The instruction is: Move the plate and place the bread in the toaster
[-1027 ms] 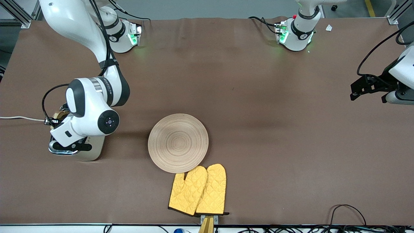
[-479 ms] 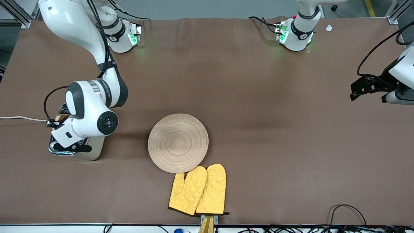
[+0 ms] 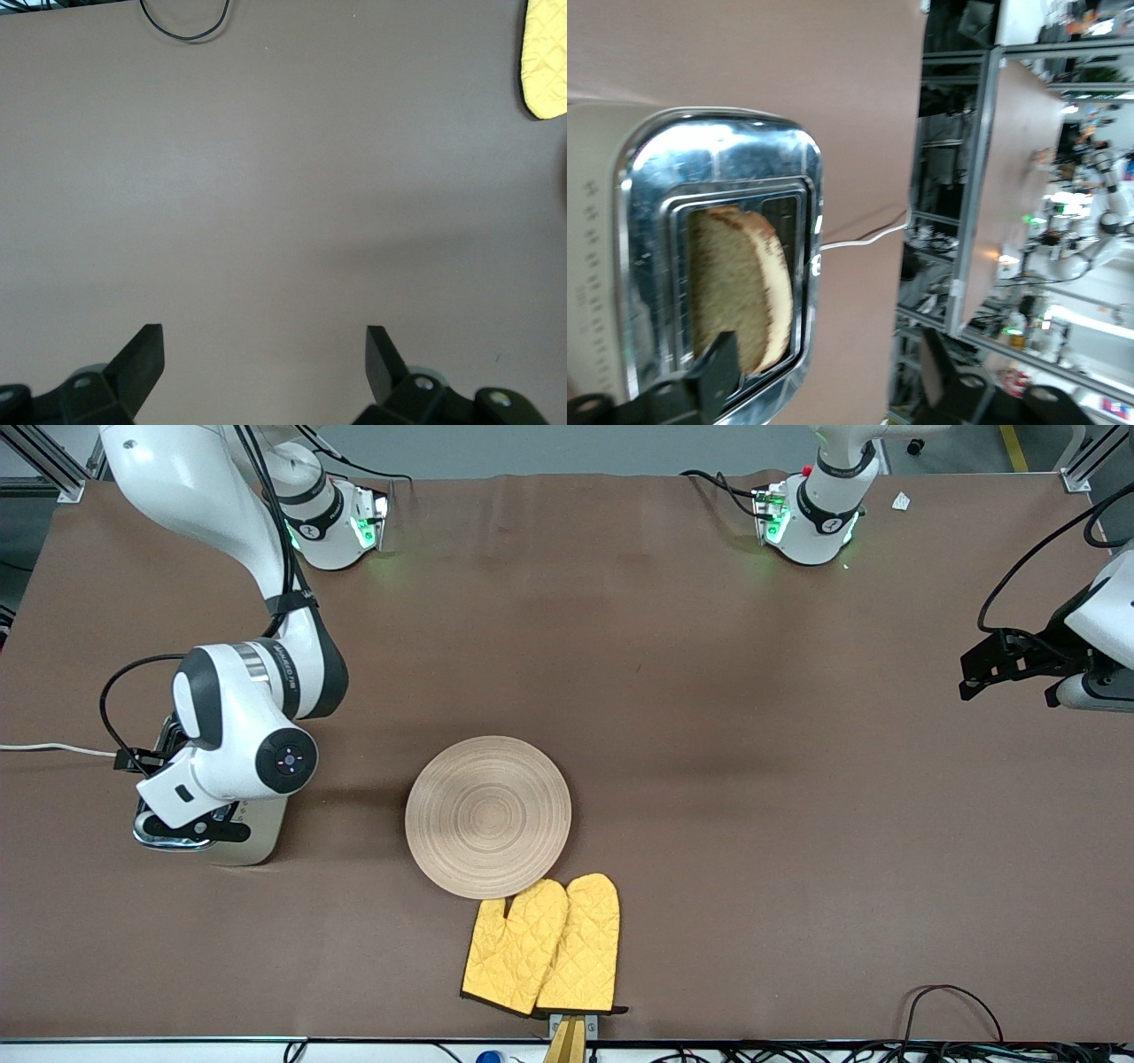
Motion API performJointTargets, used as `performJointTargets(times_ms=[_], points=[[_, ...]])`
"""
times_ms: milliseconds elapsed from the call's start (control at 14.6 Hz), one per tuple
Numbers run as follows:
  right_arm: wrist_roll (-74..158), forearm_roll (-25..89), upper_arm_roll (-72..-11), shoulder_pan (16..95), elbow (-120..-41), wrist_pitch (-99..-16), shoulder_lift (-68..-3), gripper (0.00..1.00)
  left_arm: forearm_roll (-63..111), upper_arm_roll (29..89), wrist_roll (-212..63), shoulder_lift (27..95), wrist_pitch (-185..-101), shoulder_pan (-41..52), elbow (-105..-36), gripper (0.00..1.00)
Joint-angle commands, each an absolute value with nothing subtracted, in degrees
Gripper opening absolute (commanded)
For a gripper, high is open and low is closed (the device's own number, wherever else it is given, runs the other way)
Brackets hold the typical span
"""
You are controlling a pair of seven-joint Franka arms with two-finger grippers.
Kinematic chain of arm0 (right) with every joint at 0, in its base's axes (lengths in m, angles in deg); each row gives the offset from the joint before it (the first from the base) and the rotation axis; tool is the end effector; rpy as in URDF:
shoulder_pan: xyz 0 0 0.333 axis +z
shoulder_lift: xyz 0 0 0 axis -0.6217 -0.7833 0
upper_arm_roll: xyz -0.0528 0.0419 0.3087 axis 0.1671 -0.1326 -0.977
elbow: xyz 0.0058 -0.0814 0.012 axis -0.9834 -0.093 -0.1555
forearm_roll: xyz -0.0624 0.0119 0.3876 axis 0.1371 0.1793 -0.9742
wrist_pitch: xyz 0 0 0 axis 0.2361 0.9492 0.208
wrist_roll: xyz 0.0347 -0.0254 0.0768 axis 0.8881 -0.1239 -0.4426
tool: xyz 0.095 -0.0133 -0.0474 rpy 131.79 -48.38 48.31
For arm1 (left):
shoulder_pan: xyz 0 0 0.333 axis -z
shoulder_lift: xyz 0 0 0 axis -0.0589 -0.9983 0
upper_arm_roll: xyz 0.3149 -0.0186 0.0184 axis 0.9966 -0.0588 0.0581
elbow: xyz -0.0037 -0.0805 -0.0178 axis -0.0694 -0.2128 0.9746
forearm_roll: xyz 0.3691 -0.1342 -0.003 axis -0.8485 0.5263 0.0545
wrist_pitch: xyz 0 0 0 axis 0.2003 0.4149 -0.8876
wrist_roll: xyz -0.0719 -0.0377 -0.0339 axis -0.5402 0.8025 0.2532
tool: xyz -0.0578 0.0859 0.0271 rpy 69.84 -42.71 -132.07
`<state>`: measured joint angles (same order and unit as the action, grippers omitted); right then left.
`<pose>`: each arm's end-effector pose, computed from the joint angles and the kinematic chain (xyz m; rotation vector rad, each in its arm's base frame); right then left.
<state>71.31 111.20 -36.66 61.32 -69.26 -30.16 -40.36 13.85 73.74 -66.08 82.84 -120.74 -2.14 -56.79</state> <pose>0.6425 0.0875 0.3834 2.2253 -0.0486 -0.2001 0.5810 -0.0479 0.6270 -3.1250 0.1879 -0.1219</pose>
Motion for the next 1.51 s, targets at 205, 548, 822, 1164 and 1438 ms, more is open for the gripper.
performJointTargets(times_ms=[205,548,822,1164,1438], points=[[71.37,91.45,-37.07,57.17,-69.42,-31.00,-29.65,1.00,12.95,73.80,-66.64,83.42,-121.03,-2.15,-56.90,1.00],[70.58,78.42,-37.15,53.65,-70.12,-30.91,-20.15,1.00,12.95,73.80,-66.64,83.42,-120.94,-2.15,-56.90,1.00],[61.99,72.88,-36.98,50.50,-71.09,-30.82,-15.40,1.00,13.04,73.80,-66.64,83.33,-120.94,-2.23,-56.90,1.00],[50.73,69.87,-36.89,46.44,-73.98,-31.00,-11.35,1.00,13.04,73.80,-66.64,83.24,-120.94,-2.23,-56.90,1.00],[48.25,70.13,-36.98,46.53,-74.78,-31.00,-9.86,1.00,12.86,73.80,-66.64,83.07,-121.03,-2.23,-56.90,1.00]])
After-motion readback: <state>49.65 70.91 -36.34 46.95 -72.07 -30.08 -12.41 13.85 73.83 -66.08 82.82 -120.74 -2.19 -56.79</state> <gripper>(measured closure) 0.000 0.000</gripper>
